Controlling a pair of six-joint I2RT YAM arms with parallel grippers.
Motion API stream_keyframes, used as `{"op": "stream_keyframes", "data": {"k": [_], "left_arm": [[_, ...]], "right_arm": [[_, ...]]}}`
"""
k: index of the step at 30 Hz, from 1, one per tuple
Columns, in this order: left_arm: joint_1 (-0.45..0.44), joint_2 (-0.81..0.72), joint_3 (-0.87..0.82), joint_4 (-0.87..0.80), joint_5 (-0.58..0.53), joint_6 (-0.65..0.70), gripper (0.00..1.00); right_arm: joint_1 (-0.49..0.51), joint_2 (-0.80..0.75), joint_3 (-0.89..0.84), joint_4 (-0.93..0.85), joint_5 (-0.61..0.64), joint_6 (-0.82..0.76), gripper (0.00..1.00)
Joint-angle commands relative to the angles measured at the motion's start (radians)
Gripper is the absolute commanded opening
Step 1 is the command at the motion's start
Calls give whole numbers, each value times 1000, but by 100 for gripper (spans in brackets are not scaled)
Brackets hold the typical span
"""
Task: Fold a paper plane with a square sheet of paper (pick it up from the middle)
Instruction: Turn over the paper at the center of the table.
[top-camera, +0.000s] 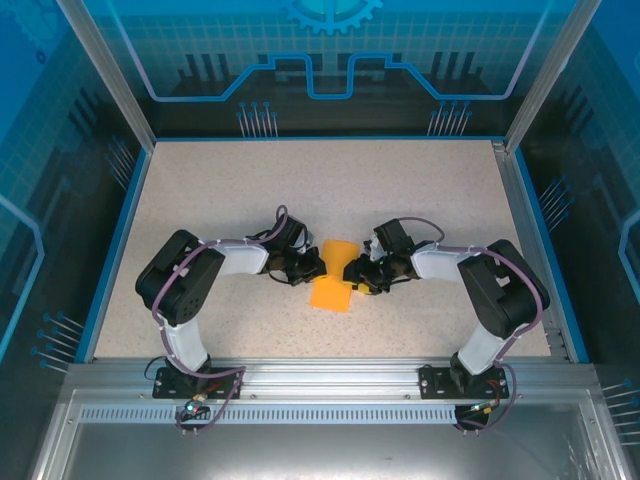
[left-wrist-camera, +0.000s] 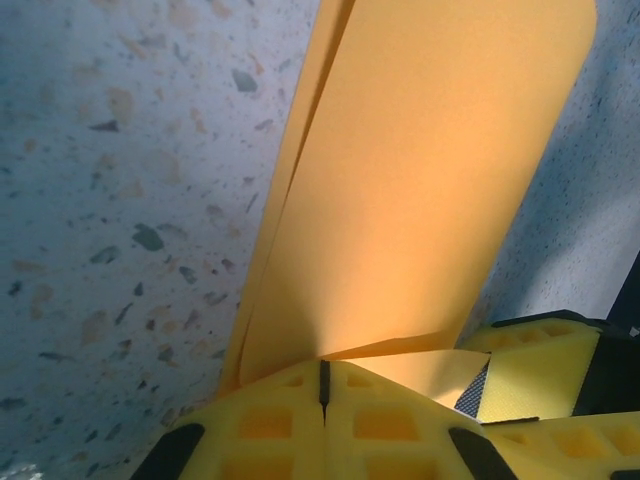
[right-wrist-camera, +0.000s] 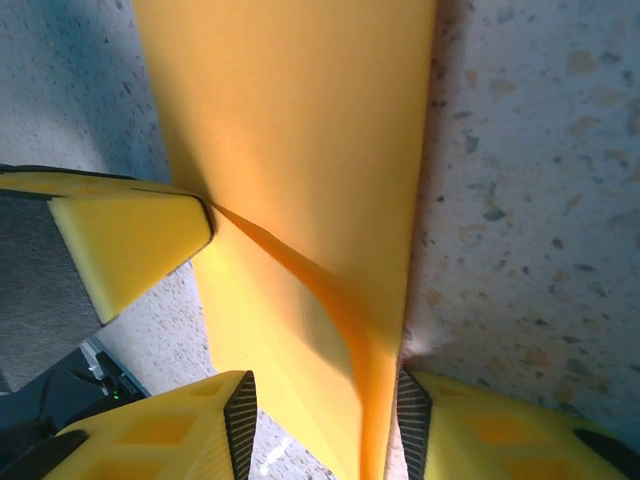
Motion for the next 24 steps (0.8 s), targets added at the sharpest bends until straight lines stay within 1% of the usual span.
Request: {"op": "stream_keyframes", "data": {"k": [1,5,8,10,13,19,24], "left_arm": [[-3,5,16,-33,-23,24,5],[-2,6,17,-43,-29,28,5],[-3,11,21,-50,-31,31,5],[-3,14,25,-59,-33,36,5],[-3,14,24,-67,-42,39,5],[-3,10,25,-60,-42,31,5],[-4,-2,16,-42,-41,13,5]], "right_arm": [[-5,23,3,66,-33,22,44],[-6,17,4,63,-26,19,44],[-6,-1,17,-4,21,-1,44],[-10,-15,13,-9,33,-4,45],[-10,-9,16,9,0,-8,45],[-5,25,1,104,-68,10,42],[-5,34,-6,113,-61,5,40]]}}
